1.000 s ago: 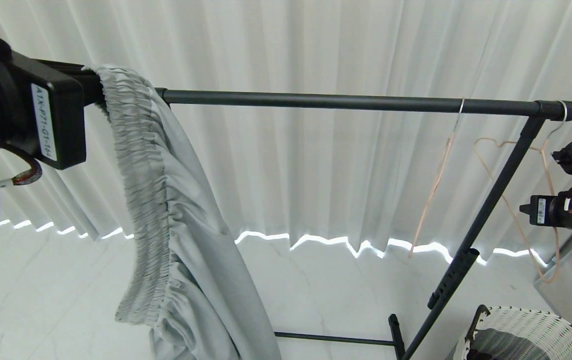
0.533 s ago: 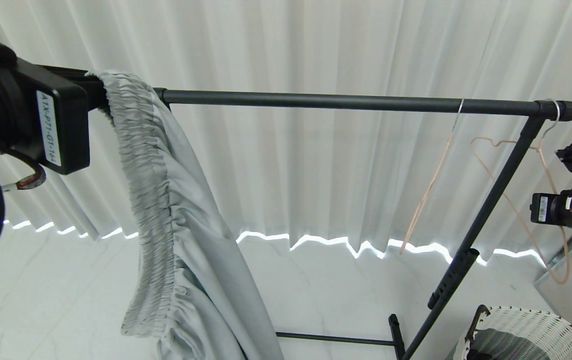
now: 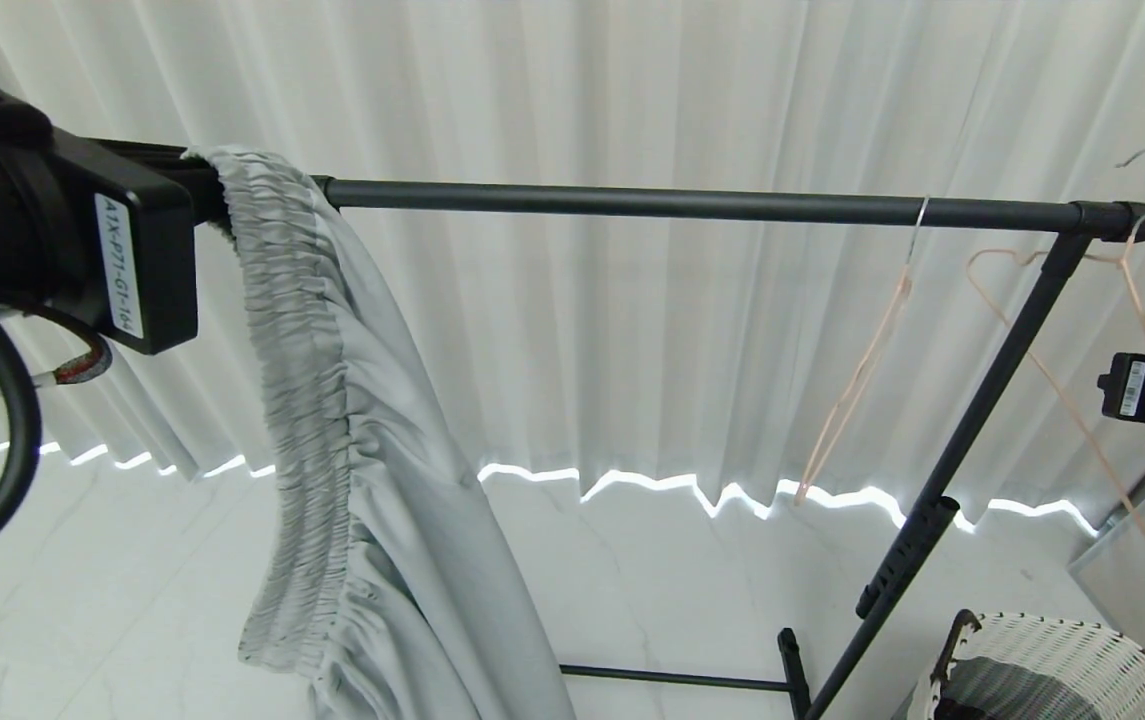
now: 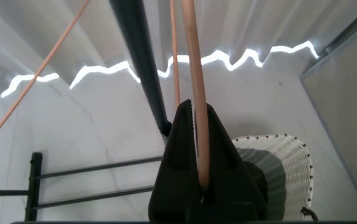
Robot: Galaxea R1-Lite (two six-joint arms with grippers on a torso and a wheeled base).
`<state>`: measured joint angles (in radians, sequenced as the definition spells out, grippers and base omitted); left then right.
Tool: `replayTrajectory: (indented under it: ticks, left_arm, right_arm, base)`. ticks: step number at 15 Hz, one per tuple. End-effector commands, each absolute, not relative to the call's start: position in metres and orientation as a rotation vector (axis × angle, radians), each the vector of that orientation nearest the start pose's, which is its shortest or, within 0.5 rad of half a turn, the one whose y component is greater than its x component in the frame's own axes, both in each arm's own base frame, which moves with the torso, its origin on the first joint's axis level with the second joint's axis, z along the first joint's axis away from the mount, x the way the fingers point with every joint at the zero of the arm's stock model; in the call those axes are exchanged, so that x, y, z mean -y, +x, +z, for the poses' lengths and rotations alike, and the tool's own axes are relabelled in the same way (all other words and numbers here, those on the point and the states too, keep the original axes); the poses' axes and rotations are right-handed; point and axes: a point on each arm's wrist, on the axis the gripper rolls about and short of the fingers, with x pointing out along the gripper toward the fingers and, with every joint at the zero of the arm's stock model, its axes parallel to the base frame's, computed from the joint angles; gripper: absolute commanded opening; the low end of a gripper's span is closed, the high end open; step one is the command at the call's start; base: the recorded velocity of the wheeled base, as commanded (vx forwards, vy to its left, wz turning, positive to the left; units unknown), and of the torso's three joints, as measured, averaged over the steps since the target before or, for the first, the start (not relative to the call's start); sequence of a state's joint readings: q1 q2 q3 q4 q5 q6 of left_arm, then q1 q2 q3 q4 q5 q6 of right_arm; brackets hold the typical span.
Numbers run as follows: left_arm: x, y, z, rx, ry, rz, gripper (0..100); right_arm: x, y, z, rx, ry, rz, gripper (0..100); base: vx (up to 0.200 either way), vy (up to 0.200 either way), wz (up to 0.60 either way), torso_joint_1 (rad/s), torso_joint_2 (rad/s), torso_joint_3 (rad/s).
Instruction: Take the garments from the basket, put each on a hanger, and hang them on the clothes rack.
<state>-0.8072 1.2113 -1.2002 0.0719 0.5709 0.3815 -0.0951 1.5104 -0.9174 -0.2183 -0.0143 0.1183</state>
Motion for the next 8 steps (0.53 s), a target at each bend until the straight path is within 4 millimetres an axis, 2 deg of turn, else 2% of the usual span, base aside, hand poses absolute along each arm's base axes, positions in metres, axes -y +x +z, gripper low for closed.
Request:
replayTrajectory:
  ticks: [1,4,8]
  left_arm:
    - [0.114,0.127,0.344,-0.028,0.440,-0.240,0]
    - [0.114,0.127,0.343,-0.026,0.468,-0.238,0]
    - [0.113,0.127,0.344,-0.018,0.472,-0.233,0]
  right_arm:
    - [0.024,0.243,0.236,-0.337,0.131,-0.130,0]
    - [0.021,0.215,0.241,-0.301,0.130,-0.128,0]
    - [0.018,0.182,0.240,-0.321,0.131,-0.127,0]
  base:
    - [0.000,0.000,0.00,0.000,0.00,0.000]
    - [0.000,0.000,0.00,0.000,0.00,0.000]
    - [-0.200,0.000,0.00,0.005,0.00,0.005]
